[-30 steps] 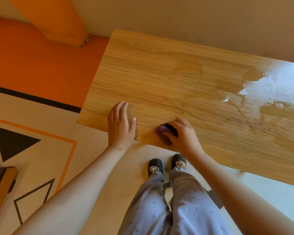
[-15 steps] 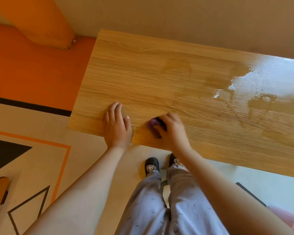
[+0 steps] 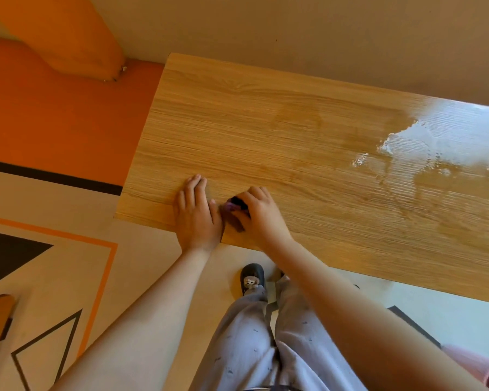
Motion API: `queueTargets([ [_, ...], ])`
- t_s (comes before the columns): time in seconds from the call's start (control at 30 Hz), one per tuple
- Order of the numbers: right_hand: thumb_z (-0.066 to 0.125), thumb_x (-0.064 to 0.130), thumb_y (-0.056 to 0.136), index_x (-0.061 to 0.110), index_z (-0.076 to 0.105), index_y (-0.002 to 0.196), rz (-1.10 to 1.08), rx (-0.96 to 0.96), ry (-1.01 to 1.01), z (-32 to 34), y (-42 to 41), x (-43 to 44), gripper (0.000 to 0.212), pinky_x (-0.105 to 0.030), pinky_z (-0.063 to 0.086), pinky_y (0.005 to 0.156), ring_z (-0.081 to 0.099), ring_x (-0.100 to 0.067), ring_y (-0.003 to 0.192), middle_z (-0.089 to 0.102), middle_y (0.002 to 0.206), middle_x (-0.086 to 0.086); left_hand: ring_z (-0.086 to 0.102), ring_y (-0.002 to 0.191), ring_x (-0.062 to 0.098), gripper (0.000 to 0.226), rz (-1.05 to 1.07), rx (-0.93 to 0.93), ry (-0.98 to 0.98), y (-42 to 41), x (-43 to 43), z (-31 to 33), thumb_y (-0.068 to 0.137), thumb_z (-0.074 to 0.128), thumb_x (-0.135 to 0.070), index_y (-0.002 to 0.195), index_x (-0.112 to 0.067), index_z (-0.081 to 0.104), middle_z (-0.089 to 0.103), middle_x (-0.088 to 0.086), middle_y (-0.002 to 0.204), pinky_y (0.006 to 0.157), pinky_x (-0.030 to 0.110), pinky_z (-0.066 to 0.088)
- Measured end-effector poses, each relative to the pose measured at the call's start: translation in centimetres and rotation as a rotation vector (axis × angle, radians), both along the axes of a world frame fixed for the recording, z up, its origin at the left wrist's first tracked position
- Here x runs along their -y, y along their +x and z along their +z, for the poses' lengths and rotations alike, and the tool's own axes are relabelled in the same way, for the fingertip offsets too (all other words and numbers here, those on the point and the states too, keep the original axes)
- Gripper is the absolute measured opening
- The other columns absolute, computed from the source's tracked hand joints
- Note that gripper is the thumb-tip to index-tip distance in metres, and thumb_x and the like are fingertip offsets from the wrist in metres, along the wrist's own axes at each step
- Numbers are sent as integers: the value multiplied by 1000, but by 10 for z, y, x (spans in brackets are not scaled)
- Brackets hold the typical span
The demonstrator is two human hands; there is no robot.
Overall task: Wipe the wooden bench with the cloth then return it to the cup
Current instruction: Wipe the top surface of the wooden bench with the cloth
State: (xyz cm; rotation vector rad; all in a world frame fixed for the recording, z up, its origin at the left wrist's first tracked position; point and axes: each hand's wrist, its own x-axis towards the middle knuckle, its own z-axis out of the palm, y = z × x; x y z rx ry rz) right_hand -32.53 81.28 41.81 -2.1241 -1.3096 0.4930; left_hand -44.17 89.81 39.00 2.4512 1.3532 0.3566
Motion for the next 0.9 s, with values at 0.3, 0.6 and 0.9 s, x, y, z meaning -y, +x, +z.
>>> queueTargets([
  [0.3, 59, 19, 90, 8, 62, 111, -571, 15, -86, 9, 134, 53, 24, -33, 38, 89, 49, -29, 108, 57, 109, -11, 40, 128, 30, 50, 13, -34, -26, 1, 2, 4, 88, 41, -28, 133, -7, 50, 45, 7, 144, 104, 47, 34],
  [0.6, 57, 23, 91, 8, 62, 114, -71, -54, -58, 7, 45, -5, 27, -31, 38, 89, 46, -24, 106, 57, 107, -8, 41, 123, 28, 46, 35, -14, -46, 6, -6, 12, 89, 44, -35, 125, -10, 55, 49, 6, 136, 101, 44, 31],
  [0.9, 59, 22, 91, 10, 63, 111, -517, -59, -54, 16, 181, 26, 23, -26, 35, 84, 49, -25, 105, 56, 106, -6, 39, 126, 30, 50, -36, -45, -3, 65, -60, 13, 90, 44, -32, 135, -11, 50, 45, 8, 143, 102, 44, 29],
])
